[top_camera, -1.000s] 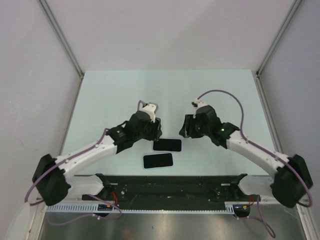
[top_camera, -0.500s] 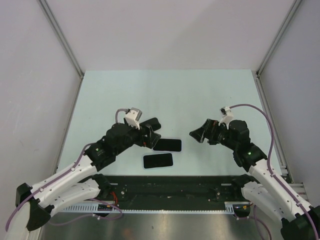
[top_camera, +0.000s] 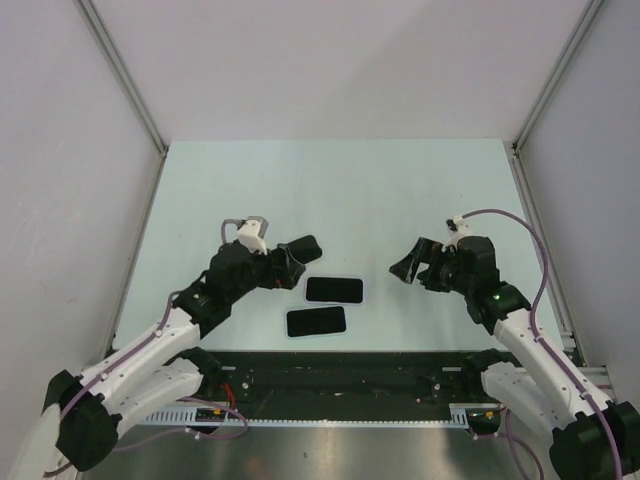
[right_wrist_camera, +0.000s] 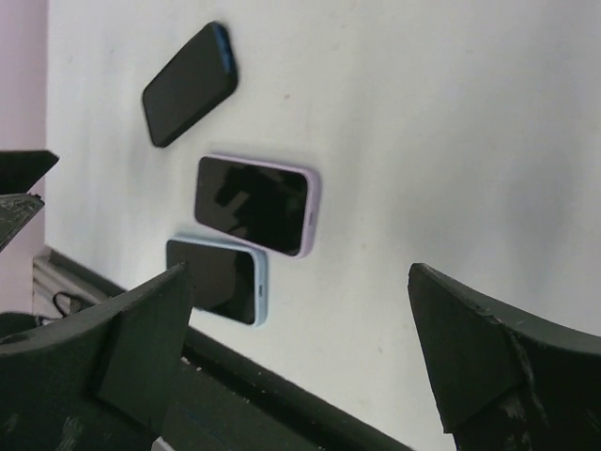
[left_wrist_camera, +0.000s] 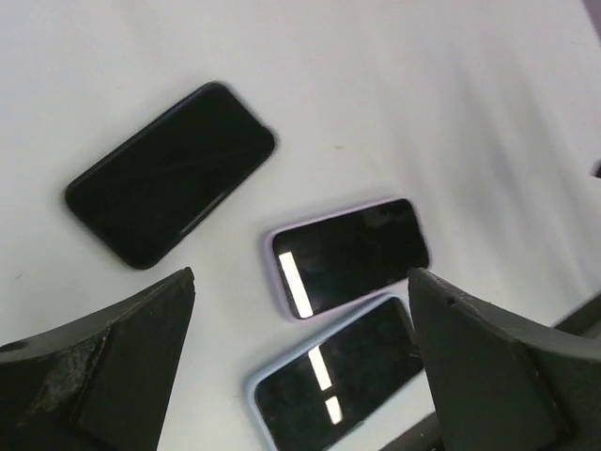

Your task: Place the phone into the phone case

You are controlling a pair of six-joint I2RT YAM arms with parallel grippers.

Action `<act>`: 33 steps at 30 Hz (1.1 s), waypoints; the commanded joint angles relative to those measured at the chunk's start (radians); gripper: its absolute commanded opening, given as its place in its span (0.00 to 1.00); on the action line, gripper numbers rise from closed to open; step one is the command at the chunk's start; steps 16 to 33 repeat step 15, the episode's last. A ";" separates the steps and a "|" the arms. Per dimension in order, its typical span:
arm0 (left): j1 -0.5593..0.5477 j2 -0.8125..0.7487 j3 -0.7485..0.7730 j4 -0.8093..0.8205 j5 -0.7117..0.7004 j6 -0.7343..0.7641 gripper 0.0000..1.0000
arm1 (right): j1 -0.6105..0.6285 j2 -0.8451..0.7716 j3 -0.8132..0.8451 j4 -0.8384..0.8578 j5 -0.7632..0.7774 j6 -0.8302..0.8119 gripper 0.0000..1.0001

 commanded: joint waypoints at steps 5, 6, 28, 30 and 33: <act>0.339 -0.003 -0.131 0.031 0.154 -0.152 1.00 | -0.212 -0.053 0.006 -0.125 -0.027 -0.109 1.00; 0.358 -0.004 -0.137 0.031 0.171 -0.150 1.00 | -0.250 -0.056 0.005 -0.125 -0.047 -0.110 1.00; 0.389 -0.219 -0.200 0.040 0.027 -0.106 1.00 | -0.315 -0.049 0.009 -0.002 0.103 -0.099 1.00; 0.389 -0.219 -0.200 0.040 0.027 -0.106 1.00 | -0.315 -0.049 0.009 -0.002 0.103 -0.099 1.00; 0.389 -0.219 -0.200 0.040 0.027 -0.106 1.00 | -0.315 -0.049 0.009 -0.002 0.103 -0.099 1.00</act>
